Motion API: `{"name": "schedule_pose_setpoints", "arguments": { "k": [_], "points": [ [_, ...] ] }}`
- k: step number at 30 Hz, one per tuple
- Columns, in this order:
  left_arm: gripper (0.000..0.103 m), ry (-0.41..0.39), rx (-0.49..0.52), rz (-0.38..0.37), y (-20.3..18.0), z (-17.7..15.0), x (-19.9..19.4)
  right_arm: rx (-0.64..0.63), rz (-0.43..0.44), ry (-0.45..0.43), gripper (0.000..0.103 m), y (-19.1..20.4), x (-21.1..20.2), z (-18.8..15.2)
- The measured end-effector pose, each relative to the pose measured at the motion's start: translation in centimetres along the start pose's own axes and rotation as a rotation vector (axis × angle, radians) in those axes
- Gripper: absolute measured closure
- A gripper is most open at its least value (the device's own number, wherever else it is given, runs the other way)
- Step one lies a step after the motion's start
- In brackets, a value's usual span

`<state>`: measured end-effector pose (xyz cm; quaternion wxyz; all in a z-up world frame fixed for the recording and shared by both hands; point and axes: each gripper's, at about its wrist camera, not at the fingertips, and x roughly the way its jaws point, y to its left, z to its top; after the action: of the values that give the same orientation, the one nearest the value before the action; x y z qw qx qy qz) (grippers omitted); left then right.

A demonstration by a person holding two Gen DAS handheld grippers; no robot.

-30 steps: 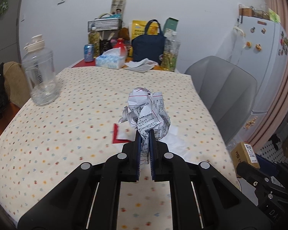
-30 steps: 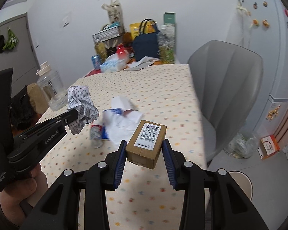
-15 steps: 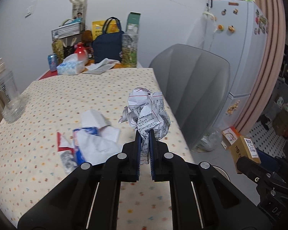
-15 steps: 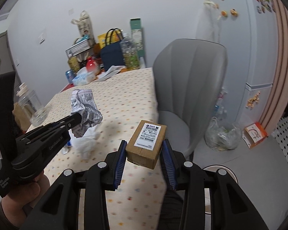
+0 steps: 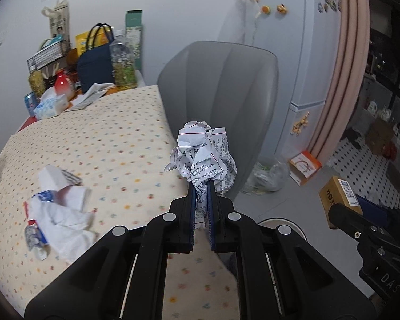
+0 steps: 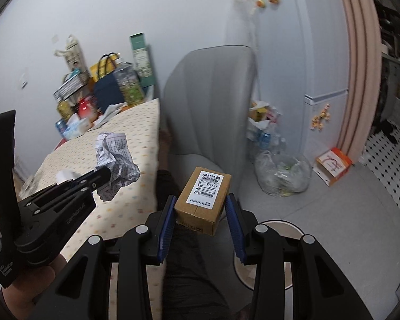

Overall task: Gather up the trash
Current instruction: 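Carry the paper and box over the bin with both grippers, then open both grippers to drop the paper and box into the bin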

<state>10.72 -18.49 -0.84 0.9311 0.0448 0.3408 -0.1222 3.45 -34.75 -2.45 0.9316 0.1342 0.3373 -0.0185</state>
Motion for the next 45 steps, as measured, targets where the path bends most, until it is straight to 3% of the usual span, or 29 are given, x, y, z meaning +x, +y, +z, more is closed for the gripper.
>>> {"name": "schedule_pose_setpoints", "arguments": {
  "k": [7, 16, 18, 19, 20, 24, 29, 45],
  "points": [
    [0.095, 0.054, 0.048, -0.042, -4.4, 0.0, 3.5, 0.082, -0.034, 0.027, 0.065, -4.9, 2.0, -0.1],
    [0.095, 0.101, 0.076, -0.047, -6.4, -0.3, 6.2, 0.154, -0.056, 0.071, 0.064, -8.3, 5.0, -0.6],
    [0.095, 0.108, 0.079, -0.042, -6.6, -0.3, 6.5, 0.169, -0.065, 0.076, 0.059, -8.9, 5.5, -0.8],
    [0.095, 0.114, 0.078, -0.039, -6.6, -0.4, 6.7, 0.176, -0.07, 0.075, 0.046, -9.1, 5.7, -0.8],
    [0.095, 0.117, 0.078, -0.037, -6.6, -0.5, 6.8, 0.181, -0.075, 0.07, 0.043, -9.3, 5.8, -1.0],
    [0.095, 0.13, 0.087, -0.037, -7.2, -0.6, 7.3, 0.198, -0.094, 0.072, 0.043, -10.4, 6.0, -1.2],
    [0.095, 0.142, 0.113, -0.062, -8.6, -0.7, 7.8, 0.205, -0.137, 0.051, 0.029, -11.7, 4.7, -1.5],
    [0.095, 0.218, 0.232, -0.195, -16.9, -2.1, 10.1, 0.324, -0.259, 0.037, 0.026, -19.3, 2.2, -3.1]
  ]
}}
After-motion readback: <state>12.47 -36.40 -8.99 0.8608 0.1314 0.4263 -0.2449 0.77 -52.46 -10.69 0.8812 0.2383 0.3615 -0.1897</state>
